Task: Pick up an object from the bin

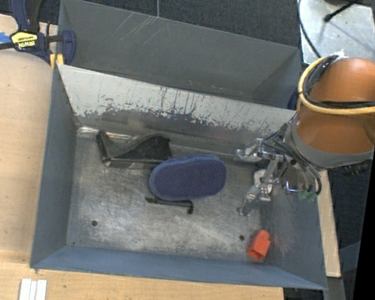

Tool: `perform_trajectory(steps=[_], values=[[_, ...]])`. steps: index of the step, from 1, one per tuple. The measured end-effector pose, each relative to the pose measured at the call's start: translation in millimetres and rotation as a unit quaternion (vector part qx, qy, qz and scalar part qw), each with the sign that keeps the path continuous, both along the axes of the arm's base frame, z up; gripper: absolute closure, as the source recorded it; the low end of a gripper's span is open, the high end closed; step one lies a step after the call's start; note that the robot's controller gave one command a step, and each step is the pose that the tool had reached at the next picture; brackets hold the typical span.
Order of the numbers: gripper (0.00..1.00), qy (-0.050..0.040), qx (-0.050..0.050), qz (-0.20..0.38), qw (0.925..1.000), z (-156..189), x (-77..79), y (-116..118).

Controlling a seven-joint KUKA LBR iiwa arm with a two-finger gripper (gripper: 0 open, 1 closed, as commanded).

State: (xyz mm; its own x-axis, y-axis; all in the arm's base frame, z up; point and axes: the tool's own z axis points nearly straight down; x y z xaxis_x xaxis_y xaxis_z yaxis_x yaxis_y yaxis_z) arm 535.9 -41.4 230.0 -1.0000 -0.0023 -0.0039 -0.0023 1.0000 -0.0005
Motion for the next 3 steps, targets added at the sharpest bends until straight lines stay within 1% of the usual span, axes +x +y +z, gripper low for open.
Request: perform_trajectory(steps=[1, 2, 3], values=[[0.0, -0.0073, -0.001, 0.137, 0.9905, -132, 7.7, 35], [1.0, -0.0127, 0.0, 0.138, 0.9904, -133, 10.2, 37], [1.0, -0.005, -0.001, 0.135, 0.9908, 43, 32.4, 39]])
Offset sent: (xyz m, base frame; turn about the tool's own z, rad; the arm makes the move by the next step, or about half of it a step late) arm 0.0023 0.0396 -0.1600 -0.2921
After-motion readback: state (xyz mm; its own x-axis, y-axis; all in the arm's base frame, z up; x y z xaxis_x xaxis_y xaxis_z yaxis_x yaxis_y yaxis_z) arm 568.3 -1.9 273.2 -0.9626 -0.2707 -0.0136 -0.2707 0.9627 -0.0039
